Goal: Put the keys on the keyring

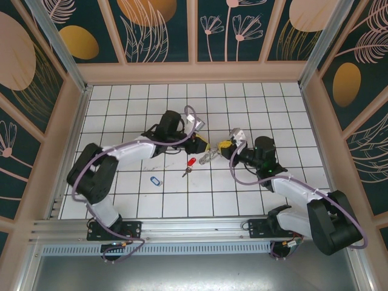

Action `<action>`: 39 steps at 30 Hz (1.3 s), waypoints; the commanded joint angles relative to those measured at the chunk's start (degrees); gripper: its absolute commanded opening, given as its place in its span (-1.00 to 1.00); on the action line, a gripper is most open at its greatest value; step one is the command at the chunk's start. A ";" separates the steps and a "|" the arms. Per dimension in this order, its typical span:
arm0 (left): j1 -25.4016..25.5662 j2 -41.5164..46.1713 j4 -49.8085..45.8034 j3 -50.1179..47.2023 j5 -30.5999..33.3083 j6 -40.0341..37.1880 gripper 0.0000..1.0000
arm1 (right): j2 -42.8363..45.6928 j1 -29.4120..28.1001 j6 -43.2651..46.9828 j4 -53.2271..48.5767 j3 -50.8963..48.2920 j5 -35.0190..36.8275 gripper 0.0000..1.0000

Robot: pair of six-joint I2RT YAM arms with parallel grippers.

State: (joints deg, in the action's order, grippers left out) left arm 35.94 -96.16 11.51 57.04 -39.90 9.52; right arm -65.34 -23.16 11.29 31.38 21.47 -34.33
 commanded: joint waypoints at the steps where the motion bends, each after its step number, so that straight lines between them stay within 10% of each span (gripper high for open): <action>1: -0.42 7.39 7.12 -4.20 2.88 -5.52 -0.33 | 0.45 -0.40 15.27 -8.16 5.05 -6.56 -1.00; 12: -0.70 15.19 8.94 -12.04 2.54 -25.26 -0.34 | -4.77 -7.86 34.68 -26.98 14.65 -2.49 -1.00; 39: -0.44 5.25 0.51 -9.17 -15.39 -40.99 -0.28 | 1.64 -8.53 24.90 -17.33 5.04 -8.69 -1.00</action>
State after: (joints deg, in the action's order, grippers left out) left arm 35.53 -89.56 13.28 46.22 -51.31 -28.56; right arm -65.12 -31.92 37.17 10.31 27.22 -39.57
